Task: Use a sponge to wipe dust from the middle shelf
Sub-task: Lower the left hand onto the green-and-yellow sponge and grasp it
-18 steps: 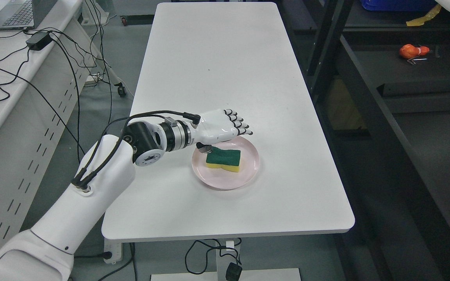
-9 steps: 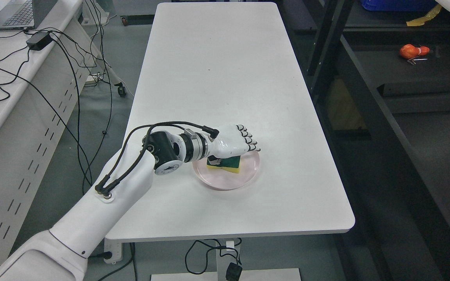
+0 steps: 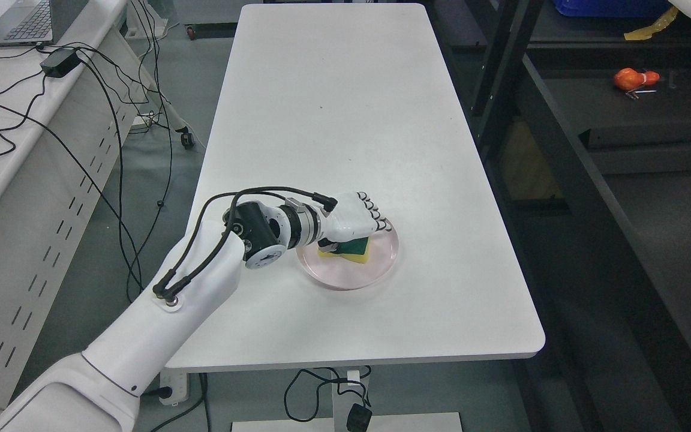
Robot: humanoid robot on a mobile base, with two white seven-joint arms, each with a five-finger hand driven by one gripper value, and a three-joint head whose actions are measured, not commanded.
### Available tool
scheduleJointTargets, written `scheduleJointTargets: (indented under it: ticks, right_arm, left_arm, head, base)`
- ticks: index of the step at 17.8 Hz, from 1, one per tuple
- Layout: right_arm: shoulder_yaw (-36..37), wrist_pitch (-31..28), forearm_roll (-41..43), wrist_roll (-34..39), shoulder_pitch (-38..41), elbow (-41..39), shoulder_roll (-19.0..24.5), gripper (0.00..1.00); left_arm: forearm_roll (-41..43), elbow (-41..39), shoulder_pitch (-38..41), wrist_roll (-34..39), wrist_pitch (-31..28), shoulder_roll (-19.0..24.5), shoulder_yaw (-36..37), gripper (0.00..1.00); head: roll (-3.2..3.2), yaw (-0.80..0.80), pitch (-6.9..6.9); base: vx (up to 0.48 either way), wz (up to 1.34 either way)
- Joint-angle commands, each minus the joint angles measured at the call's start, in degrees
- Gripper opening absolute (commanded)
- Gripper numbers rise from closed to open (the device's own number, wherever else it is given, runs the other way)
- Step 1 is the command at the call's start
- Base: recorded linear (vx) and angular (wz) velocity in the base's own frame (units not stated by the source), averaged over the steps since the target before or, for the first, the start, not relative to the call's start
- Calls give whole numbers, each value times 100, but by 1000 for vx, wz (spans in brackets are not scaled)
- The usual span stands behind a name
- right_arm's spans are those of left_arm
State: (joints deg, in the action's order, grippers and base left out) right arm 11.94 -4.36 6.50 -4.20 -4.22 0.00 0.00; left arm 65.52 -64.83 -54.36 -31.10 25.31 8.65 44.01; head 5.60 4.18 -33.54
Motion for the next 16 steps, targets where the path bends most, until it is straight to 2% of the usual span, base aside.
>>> scheduleJointTargets:
  ticks: [1,6,9,11,14,16]
  right_arm:
    - [1,-3,0,-2,0,-100,-100,100]
    - [1,-3,0,-2,0,-100,-100,100]
    - [1,-3,0,-2,0,-100,-100,100]
    - [1,-3,0,-2,0,-100,-100,100]
    - [1,-3,0,-2,0,-100,-100,100]
    - [1,-3,0,-2,0,-100,-100,100]
  left_arm:
    - [5,49,109,-194,-79,-74,-111,85]
    - [-39,75,399,-432,-175,-109,-586,76]
    - [-222,84,478,-441,-176,-127,-998,61]
    - [-652,93,566,-493,-175,-127,-1289,49]
    - [-1311,93,767,-591,-167,-65,-1491,39]
    - [-1585,93,970,-591,-70,-39,-1868,32]
  head:
    - [0,0,0]
    - [0,0,0]
    - [0,0,0]
    - [0,0,0]
    - [0,0,0]
    - [0,0,0]
  base:
    - [0,0]
    - [0,0]
    - [0,0]
    - [0,0]
    - [0,0]
    - [0,0]
